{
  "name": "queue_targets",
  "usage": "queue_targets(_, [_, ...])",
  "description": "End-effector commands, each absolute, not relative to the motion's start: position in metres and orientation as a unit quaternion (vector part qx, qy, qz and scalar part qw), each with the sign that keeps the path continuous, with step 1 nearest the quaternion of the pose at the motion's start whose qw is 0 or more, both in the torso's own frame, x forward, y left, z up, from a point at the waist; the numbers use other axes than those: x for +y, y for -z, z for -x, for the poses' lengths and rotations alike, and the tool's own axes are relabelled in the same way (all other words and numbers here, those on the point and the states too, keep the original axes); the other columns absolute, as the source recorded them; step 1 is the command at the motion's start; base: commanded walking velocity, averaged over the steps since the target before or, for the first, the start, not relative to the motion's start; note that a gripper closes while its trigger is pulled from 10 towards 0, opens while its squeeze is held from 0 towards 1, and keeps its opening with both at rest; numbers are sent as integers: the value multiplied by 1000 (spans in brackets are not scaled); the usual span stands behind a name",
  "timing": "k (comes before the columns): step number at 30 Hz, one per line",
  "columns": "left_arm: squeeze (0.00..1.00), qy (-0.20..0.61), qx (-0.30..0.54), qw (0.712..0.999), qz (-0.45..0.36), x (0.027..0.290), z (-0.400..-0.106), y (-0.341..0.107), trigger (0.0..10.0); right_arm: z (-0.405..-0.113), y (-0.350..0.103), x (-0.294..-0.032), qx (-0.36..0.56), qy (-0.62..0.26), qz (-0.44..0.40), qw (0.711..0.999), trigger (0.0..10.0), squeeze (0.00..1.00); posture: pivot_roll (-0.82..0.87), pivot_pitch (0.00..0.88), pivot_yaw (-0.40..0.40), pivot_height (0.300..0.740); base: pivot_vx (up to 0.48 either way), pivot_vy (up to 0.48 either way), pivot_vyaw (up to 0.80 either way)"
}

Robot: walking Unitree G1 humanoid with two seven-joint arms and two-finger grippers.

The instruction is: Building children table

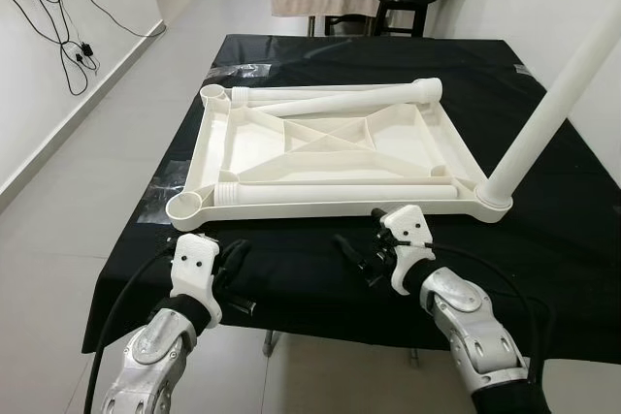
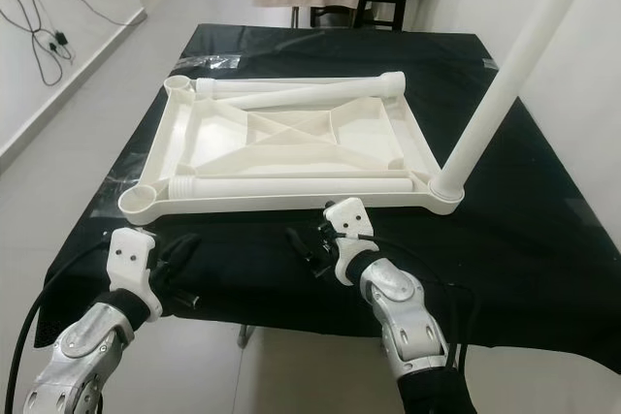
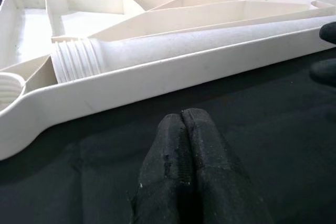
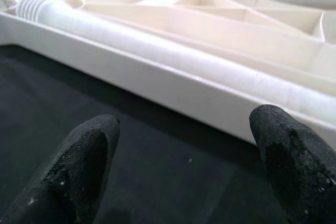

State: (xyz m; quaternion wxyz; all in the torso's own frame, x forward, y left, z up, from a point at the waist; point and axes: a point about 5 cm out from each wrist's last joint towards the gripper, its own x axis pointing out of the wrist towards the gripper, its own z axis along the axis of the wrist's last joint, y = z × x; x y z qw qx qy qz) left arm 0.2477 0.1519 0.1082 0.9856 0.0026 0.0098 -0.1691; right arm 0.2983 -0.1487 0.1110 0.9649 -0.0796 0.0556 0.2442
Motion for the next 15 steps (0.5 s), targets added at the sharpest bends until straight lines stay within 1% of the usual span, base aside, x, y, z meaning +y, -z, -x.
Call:
queue_targets(1, [0, 158, 12, 987, -3, 162, -249, -108, 10000, -302, -115, -147, 40, -238, 70, 968, 10000, 0, 39, 0, 8, 740, 0, 0, 0])
queue_targets(5, [0, 153, 6, 988, 13, 167, -252, -114, 10000, -304, -122, -143, 23, -241, 64, 968, 10000, 0, 37, 0, 21, 740, 0, 0, 0])
queue_targets(7, [0, 155, -7, 987, 36, 169, -254, -125, 10000, -307, -134, -139, 0, -240, 53, 969, 10000, 0, 32, 0, 24, 740, 0, 0, 0])
queue_targets(9, [0, 161, -15, 986, 40, 171, -254, -133, 10000, -309, -141, -139, -13, -238, 48, 970, 10000, 0, 35, 0, 27, 740, 0, 0, 0])
queue_targets(14, [0, 177, -36, 981, 68, 165, -247, -153, 10000, -311, -151, -139, -32, -238, 48, 970, 10000, 0, 38, 0, 37, 740, 0, 0, 0])
queue_targets(15, [0, 187, -41, 978, 79, 160, -241, -159, 10000, -311, -153, -139, -36, -238, 49, 969, 10000, 0, 34, 0, 40, 740, 0, 0, 0])
